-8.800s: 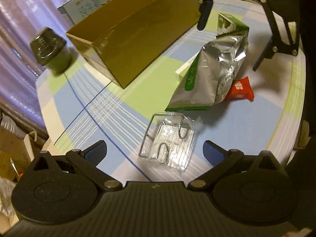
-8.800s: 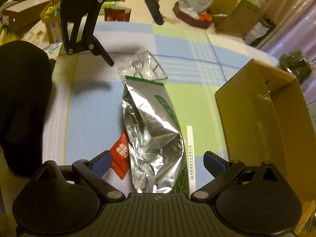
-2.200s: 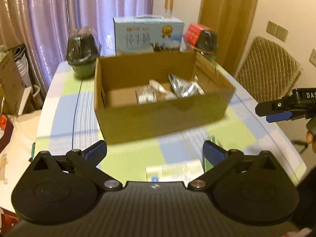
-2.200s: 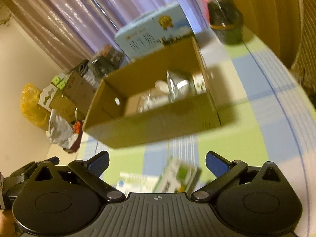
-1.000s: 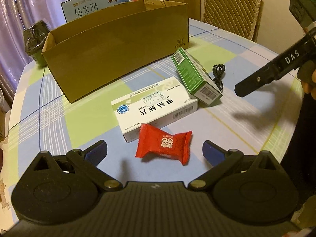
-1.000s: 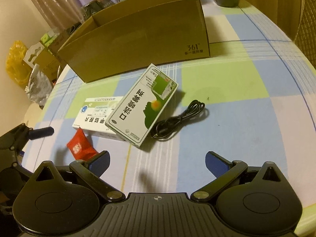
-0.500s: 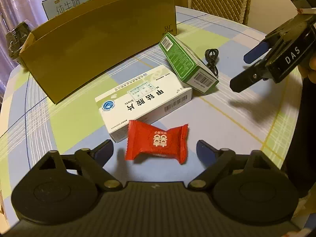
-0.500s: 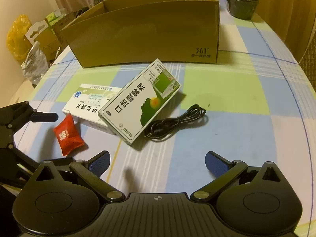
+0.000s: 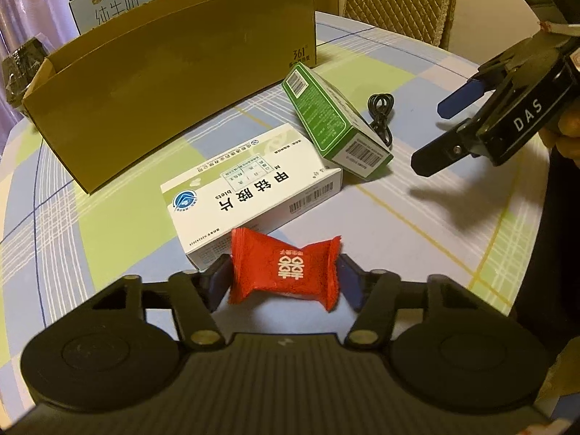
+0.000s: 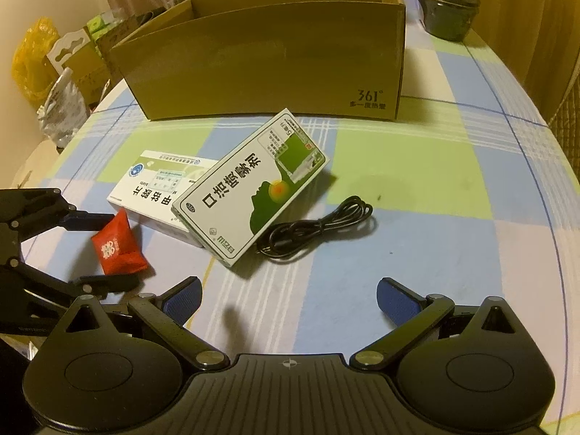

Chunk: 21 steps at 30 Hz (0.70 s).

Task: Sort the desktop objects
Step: 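Grasp the red candy with the left tool while the right tool grasps the black cable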

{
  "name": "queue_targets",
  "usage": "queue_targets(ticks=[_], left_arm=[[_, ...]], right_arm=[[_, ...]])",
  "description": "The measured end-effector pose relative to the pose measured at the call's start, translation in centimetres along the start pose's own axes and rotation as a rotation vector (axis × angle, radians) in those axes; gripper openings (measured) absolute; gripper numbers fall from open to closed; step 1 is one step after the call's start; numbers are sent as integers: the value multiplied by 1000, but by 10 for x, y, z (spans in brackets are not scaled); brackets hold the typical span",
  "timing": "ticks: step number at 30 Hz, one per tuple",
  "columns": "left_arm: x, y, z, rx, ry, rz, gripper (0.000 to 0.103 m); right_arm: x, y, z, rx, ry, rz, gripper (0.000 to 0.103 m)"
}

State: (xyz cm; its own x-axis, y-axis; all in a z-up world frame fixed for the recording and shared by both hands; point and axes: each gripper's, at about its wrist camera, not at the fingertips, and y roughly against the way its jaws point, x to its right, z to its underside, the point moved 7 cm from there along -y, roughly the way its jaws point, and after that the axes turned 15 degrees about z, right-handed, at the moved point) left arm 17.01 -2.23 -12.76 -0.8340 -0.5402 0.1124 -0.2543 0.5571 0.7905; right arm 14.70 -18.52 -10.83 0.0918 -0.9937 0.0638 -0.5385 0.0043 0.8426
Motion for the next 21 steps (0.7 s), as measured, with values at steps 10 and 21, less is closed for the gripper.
queue_targets(ticks=[10,21], left_arm=[[6,4,0,1,26,33,38],[13,4,-2,20,24,63,38]], right_arm=[[-3,4,-18,86,218,41,100],[-19,-20,-17,130,962,-42,68]])
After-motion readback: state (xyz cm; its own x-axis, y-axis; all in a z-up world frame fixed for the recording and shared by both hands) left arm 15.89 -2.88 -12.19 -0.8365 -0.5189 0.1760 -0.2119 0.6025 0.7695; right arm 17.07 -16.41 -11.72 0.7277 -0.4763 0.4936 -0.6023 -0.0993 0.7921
